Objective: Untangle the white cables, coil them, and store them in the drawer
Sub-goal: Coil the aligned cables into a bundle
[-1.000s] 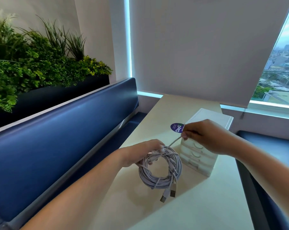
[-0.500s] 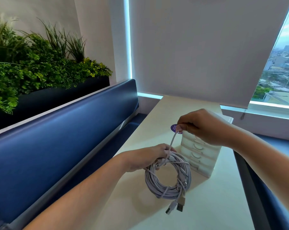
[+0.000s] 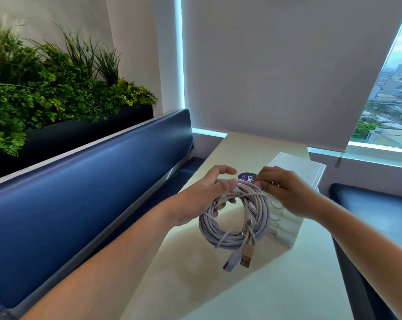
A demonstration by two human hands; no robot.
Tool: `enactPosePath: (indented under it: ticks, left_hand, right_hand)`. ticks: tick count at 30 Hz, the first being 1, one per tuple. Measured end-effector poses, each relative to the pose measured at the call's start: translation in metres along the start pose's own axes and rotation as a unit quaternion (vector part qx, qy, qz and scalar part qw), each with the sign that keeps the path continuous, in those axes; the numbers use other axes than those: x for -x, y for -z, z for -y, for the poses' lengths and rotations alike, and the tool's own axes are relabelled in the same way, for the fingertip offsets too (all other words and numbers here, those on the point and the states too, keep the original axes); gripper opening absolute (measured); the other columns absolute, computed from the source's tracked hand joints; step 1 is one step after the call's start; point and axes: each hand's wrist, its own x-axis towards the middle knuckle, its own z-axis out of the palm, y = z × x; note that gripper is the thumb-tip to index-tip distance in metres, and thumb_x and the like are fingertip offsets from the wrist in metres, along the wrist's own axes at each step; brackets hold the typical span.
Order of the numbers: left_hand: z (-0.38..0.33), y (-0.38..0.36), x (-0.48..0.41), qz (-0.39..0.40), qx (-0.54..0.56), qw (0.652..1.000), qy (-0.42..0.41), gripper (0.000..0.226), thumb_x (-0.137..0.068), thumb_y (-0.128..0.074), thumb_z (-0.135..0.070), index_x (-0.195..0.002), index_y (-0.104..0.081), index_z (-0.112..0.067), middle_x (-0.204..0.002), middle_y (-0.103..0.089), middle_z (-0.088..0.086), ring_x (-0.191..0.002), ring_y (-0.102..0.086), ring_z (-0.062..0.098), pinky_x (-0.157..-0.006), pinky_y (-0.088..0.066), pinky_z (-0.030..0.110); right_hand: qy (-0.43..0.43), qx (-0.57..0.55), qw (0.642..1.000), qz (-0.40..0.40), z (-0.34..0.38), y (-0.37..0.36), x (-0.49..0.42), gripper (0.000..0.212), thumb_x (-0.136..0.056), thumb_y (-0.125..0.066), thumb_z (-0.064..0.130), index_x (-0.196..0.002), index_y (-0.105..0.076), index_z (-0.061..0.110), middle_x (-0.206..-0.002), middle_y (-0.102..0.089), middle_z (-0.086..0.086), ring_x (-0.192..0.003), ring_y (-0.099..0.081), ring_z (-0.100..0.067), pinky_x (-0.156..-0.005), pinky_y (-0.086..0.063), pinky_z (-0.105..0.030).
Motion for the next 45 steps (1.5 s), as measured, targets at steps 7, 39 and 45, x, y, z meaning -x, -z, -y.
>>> enactPosePath:
  ticks: [7, 39, 45]
  left_hand:
    - [0.009, -0.009, -0.009, -0.075, 0.027, 0.996, -0.031, 0.017, -0.103, -0.043, -0.033, -0.115, -0.056, -0.031, -0.111, -0.061, 0.005, -0.082, -0.060, 0.000, -0.067, -0.046, 0.023]
    - [0.010, -0.010, -0.005, -0.026, -0.007, 0.999, 0.035, 0.032, -0.102, -0.036, -0.041, -0.114, -0.051, -0.016, -0.088, -0.058, -0.003, -0.060, -0.055, -0.008, -0.057, -0.043, 0.012]
    - [0.009, -0.014, -0.002, -0.024, 0.000, 0.998, 0.064, 0.040, -0.101, -0.037, -0.047, -0.118, -0.053, -0.015, -0.075, -0.062, -0.011, -0.063, -0.048, 0.006, -0.059, -0.041, 0.020]
  right_hand:
    - [-0.108, -0.295, 0.942, -0.115, 0.025, -0.041, 0.025, 0.025, -0.083, -0.065, -0.002, -0.090, -0.073, 0.021, -0.083, -0.074, -0.006, -0.076, -0.064, -0.016, -0.069, -0.054, -0.026]
    - [0.069, 0.095, 0.992, -0.047, 0.036, 0.039, 0.005, 0.013, -0.084, -0.069, 0.010, -0.086, -0.076, 0.020, -0.080, -0.058, 0.012, -0.076, -0.057, -0.004, -0.067, -0.038, -0.007]
    - [0.041, 0.047, 0.996, -0.057, 0.028, 0.031, 0.002, 0.016, -0.082, -0.072, 0.007, -0.084, -0.075, 0.023, -0.077, -0.058, 0.011, -0.074, -0.058, -0.008, -0.067, -0.040, -0.009]
